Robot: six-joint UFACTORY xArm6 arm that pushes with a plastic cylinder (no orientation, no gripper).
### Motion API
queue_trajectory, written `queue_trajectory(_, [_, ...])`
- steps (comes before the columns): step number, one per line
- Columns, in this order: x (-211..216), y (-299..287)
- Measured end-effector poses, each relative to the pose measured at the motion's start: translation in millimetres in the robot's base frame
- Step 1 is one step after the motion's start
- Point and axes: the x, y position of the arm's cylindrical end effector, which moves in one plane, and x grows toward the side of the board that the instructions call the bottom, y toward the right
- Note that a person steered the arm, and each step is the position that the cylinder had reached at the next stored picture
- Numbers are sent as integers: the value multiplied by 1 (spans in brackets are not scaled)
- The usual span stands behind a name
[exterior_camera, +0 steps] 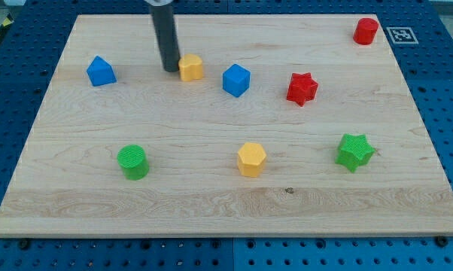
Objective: Move the blue triangle to the center
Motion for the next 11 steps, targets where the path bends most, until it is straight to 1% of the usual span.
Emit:
queue_trajectory(1, [14,10])
queue_trajectory(2, [-3,-15])
queue_trajectory(3, [-40,-72])
queue_trajectory(4, [-44,-149])
queue_trajectory(5, [-41,-198])
queue_trajectory(6, [8,-171])
queue_trajectory(7, [19,-145])
queue_trajectory(8, [32,-96])
queue_trajectory(10, [35,-25])
queue_trajectory(11, [27,-32])
